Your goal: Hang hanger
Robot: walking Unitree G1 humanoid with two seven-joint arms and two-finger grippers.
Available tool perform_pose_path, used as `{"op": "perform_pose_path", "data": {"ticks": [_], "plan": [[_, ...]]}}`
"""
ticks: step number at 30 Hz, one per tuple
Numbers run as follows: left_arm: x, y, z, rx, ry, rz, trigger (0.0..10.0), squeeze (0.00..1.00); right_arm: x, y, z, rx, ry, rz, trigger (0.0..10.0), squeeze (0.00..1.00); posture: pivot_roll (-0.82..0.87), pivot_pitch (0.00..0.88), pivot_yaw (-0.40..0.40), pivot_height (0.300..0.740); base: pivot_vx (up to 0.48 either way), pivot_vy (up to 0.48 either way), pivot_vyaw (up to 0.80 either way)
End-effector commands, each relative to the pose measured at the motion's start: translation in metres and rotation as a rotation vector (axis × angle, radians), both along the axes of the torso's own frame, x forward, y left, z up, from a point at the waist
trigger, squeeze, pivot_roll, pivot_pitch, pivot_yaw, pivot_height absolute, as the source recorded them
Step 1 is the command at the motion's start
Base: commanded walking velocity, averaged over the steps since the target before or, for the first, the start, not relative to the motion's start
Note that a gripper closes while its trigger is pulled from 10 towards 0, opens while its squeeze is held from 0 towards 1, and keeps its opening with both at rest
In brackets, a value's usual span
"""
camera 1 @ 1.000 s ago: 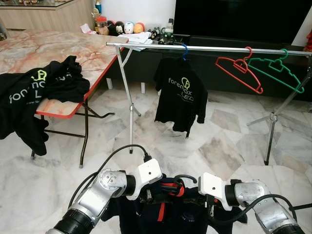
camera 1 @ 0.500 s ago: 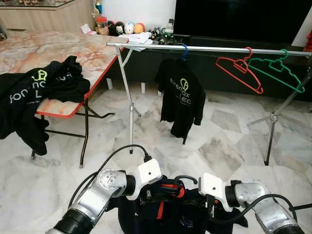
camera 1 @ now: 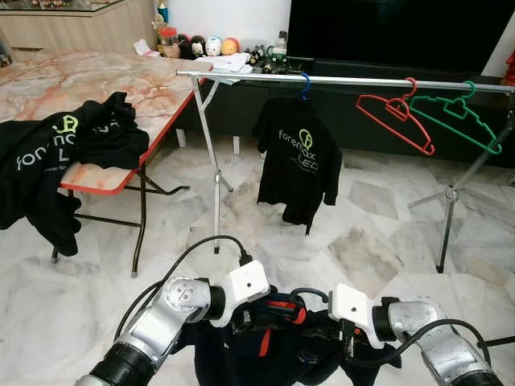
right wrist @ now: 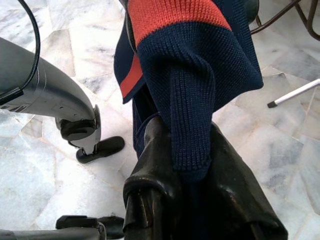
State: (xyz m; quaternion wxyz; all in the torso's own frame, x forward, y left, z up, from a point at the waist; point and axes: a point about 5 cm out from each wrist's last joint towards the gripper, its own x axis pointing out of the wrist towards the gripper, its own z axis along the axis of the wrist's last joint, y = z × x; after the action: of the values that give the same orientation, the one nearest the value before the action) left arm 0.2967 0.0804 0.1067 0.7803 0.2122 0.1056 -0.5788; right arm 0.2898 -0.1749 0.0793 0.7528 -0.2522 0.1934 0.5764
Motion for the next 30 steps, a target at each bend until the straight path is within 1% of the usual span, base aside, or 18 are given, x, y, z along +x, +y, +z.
{"op": "perform_pose_path", "data": {"ticks": [1, 2, 3, 7, 10, 13, 14, 15, 17, 19, 22, 24, 25, 26, 27, 28, 29, 30], "plan": [[0.001, 0.0, 0.016, -0.009, -0.048, -0.04, 10.0, 1.0, 0.001, -0.004, 0.0, -0.001, 0.005, -0.017, 0.0, 0.0, 0.01, 0.09, 0.004, 0.74, 0.0, 0.0, 0.0], [0.001, 0.0, 0.016, -0.009, -0.048, -0.04, 10.0, 1.0, 0.001, -0.004, 0.0, -0.001, 0.005, -0.017, 0.0, 0.0, 0.01, 0.09, 0.004, 0.74, 0.0, 0.0, 0.0], [0.0, 0.003, 0.017, 0.019, -0.058, -0.055, 10.0, 1.0, 0.001, -0.005, 0.0, -0.003, 0.006, -0.02, 0.0, 0.0, 0.01, 0.089, 0.005, 0.74, 0.0, 0.0, 0.0], [-0.003, 0.007, 0.017, 0.074, -0.056, -0.096, 10.0, 1.0, 0.001, -0.006, -0.001, -0.01, 0.008, -0.025, 0.0, 0.0, 0.01, 0.089, 0.005, 0.74, 0.0, 0.0, 0.0], [-0.006, 0.008, 0.018, 0.095, -0.051, -0.117, 10.0, 1.0, 0.001, -0.005, -0.001, -0.009, 0.009, -0.025, 0.0, 0.0, 0.01, 0.089, 0.005, 0.74, 0.0, 0.0, 0.0], [-0.006, 0.007, 0.016, 0.14, -0.076, -0.128, 10.0, 1.0, 0.002, -0.005, 0.0, -0.008, 0.006, -0.024, 0.0, 0.0, 0.01, 0.091, 0.003, 0.74, 0.0, 0.0, 0.0], [-0.006, 0.007, 0.016, 0.14, -0.076, -0.128, 10.0, 1.0, 0.002, -0.005, 0.0, -0.008, 0.006, -0.024, 0.0, 0.0, 0.01, 0.091, 0.003, 0.74, 0.0, 0.0, 0.0], [-0.006, 0.007, 0.013, 0.158, -0.078, -0.13, 10.0, 0.0, 0.002, -0.004, 0.0, -0.007, 0.006, -0.022, 0.0, 0.0, 0.01, 0.09, 0.004, 0.74, 0.0, 0.0, 0.0], [-0.007, 0.006, 0.01, 0.168, -0.072, -0.131, 10.0, 0.0, 0.003, -0.003, 0.001, -0.005, 0.004, -0.018, 0.0, 0.0, 0.01, 0.09, 0.004, 0.74, 0.0, 0.0, 0.0], [-0.007, 0.001, 0.01, 0.138, -0.058, -0.125, 10.0, 0.0, 0.002, -0.002, 0.001, -0.003, 0.005, -0.009, 0.0, 0.0, 0.01, 0.089, 0.004, 0.74, 0.0, 0.0, 0.0], [-0.008, -0.003, 0.01, 0.126, -0.054, -0.131, 10.0, 0.0, 0.001, -0.001, 0.001, -0.003, 0.007, -0.003, 0.0, 0.0, 0.01, 0.089, 0.004, 0.74, 0.0, 0.0, 0.0], [-0.007, -0.006, 0.012, 0.093, -0.057, -0.111, 10.0, 0.0, 0.0, 0.0, 0.0, 0.0, 0.011, 0.003, 0.0, 0.0, 0.01, 0.089, 0.004, 0.74, 0.0, 0.0, 0.0], [-0.006, -0.007, 0.012, 0.089, -0.061, -0.11, 10.0, 0.0, 0.0, 0.0, 0.0, 0.0, 0.012, 0.005, 0.0, 0.0, 0.01, 0.089, 0.003, 0.74, 0.0, 0.0, 0.0], [-0.006, -0.008, 0.013, 0.088, -0.062, -0.112, 6.4, 0.0, 0.0, 0.001, -0.001, 0.0, 0.013, 0.005, 0.0, 0.0, 0.01, 0.089, 0.003, 0.74, 0.0, 0.0, 0.0], [-0.007, -0.009, 0.013, 0.086, -0.061, -0.117, 4.7, 0.0, 0.0, 0.001, -0.001, 0.001, 0.015, 0.006, 0.0, 0.0, 0.01, 0.089, 0.003, 0.74, 0.0, 0.0, 0.0], [-0.007, -0.009, 0.013, 0.085, -0.06, -0.12, 4.7, 0.0, 0.0, 0.001, -0.001, 0.001, 0.015, 0.006, 0.0, 0.0, 0.01, 0.089, 0.003, 0.74, 0.0, 0.0, 0.0], [-0.008, -0.01, 0.012, 0.092, -0.05, -0.133, 0.0, 0.0, -0.001, 0.002, -0.002, -0.003, 0.018, 0.01, 0.0, 0.0, 0.01, 0.089, 0.002, 0.74, 0.0, 0.0, 0.0], [-0.009, -0.01, 0.012, 0.096, -0.047, -0.137, 0.0, 0.0, -0.001, 0.002, -0.002, -0.002, 0.019, 0.011, 0.0, 0.0, 0.01, 0.089, 0.002, 0.74, 0.0, 0.0, 0.0]]}}
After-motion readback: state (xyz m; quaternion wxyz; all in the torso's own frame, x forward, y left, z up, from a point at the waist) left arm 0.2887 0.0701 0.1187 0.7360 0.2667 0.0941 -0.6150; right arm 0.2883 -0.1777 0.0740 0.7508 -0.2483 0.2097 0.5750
